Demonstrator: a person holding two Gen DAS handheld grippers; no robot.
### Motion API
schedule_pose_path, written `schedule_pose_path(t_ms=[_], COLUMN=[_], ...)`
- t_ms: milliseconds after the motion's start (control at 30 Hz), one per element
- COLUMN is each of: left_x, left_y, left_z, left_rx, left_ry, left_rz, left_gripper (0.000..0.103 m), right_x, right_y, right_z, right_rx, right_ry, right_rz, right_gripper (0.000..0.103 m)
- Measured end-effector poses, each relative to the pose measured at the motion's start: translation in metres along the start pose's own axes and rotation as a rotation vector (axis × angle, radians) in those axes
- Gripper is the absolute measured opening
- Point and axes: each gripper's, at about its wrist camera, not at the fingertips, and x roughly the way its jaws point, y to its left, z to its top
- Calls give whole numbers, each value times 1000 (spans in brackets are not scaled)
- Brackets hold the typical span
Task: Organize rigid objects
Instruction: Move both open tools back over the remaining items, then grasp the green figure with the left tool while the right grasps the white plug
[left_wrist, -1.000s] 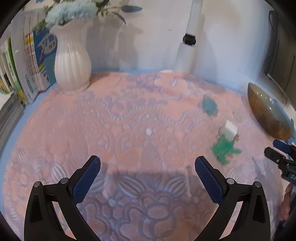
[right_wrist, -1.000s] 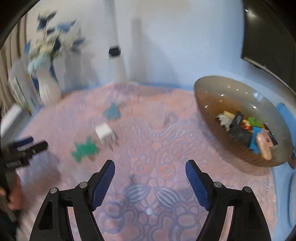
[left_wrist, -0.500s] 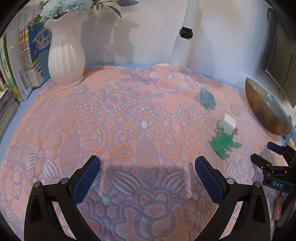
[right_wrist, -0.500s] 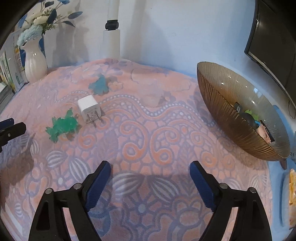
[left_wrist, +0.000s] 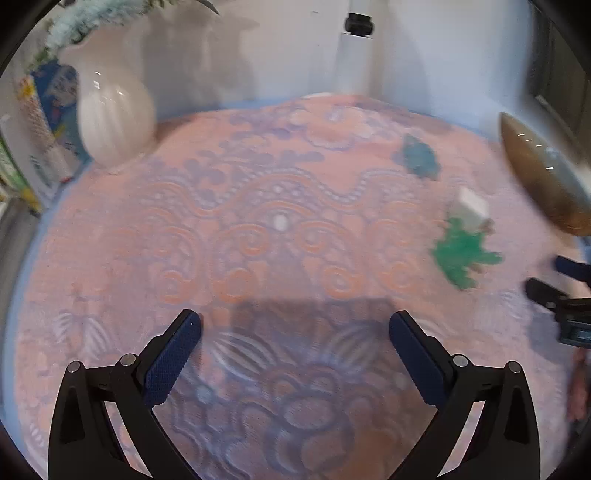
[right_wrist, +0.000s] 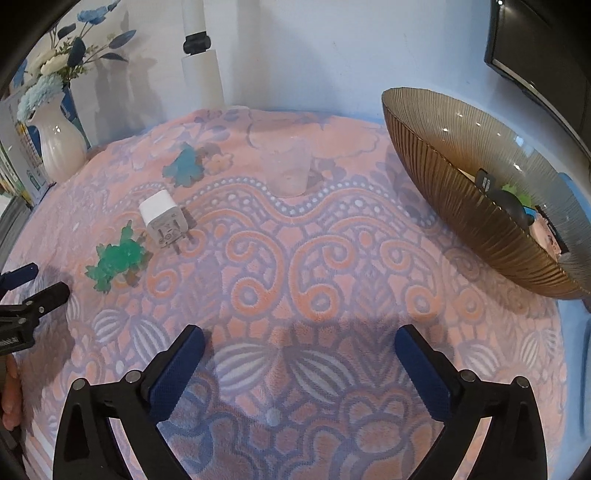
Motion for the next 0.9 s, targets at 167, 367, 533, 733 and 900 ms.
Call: schedule_pose_path(t_ms=[167, 367, 533, 733, 900], left_x=[-25, -8, 22, 19, 14], left_y=[-19, -76, -91, -89, -79], left_z=[10, 27, 32, 34, 29], left_rx=[109, 309, 339, 330, 298], left_ry=[-34, -27, -4, -34, -37], left_rz=[-196, -198, -198, -217, -219], left_gripper=[100, 83, 67, 39, 33], right_x=[-29, -33, -7, 23, 29], right_y=[8, 38, 50, 62, 65], right_z=[16, 52, 59, 70, 72], right_rx=[11, -86, -123, -150, -107], right_ry=[-4, -60, -34, -23, -17], right_rz=[198, 203, 236, 251, 304], right_gripper=[77, 58, 57, 48, 35])
